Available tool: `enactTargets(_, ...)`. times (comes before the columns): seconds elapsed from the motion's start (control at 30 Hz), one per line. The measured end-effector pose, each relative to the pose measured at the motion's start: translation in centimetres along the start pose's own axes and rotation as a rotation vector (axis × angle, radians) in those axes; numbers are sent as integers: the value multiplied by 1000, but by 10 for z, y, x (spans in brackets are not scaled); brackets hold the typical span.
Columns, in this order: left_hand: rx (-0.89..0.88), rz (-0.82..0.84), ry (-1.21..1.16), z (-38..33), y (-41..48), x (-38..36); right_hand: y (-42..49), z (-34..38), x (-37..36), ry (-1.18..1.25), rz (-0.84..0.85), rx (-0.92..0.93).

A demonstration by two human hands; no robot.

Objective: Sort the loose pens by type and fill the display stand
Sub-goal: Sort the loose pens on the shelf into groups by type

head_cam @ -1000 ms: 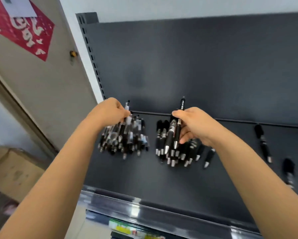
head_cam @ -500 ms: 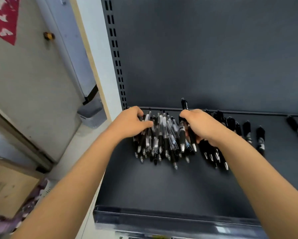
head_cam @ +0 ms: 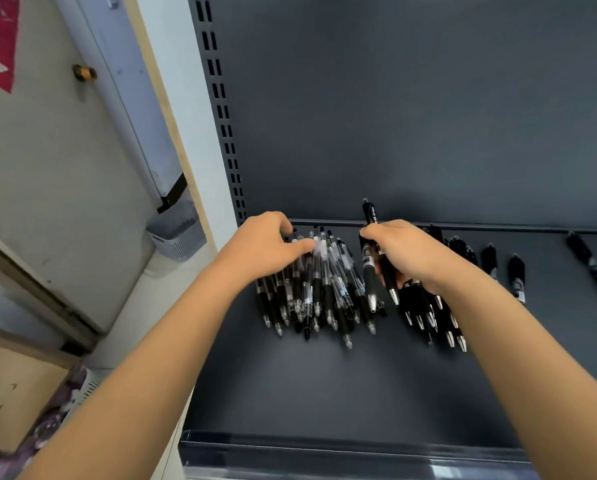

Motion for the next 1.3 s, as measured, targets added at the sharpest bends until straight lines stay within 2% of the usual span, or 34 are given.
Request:
enactTargets(0.27,-123,-131,-237,-39,5,16,-6,-12,12,123,-5,37)
enactTargets(0.37,-199,63,-431,-85,4,-3,-14,-10,23,175,-31,83)
enactTargets(0.43,-233,186,-475,-113,4,-20,-20,-11,35,248,-57,109)
enactTargets(0.57,-221,250,-617,-149,12,-44,-30,-29,72,343,-96,102)
enactTargets(0.67,-193,198,-499,-167,21,-57,-33,-54,103,293,-142,62)
enactTargets(0.8,-129,156,-314,-186,33,-85,-19,-106,143,-2,-296,-48)
enactTargets(0.9,-99,126,-174,-208,40,-109,-10,-137,157,-94,-282,-109)
enactTargets(1.1,-43,34,167,-233,47,-128,-1,-145,154,-104,-150,-64)
enactTargets(1.2,-20,47,200,-229,45,-136,-3,-146,151,-9,-77,-35)
enactTargets(1.3,-47,5,191,-233,46,-131,-3,-151,157,61,-92,-22)
Point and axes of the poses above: each hand's wrist, its own y-axis towards the middle knuckle, its own x-axis out of the back of the hand, z = x × y, the point moved 8 cm from there along y, towards the middle knuckle, and after that the axes turned 11 degrees about -x, right-handed, at the moved point
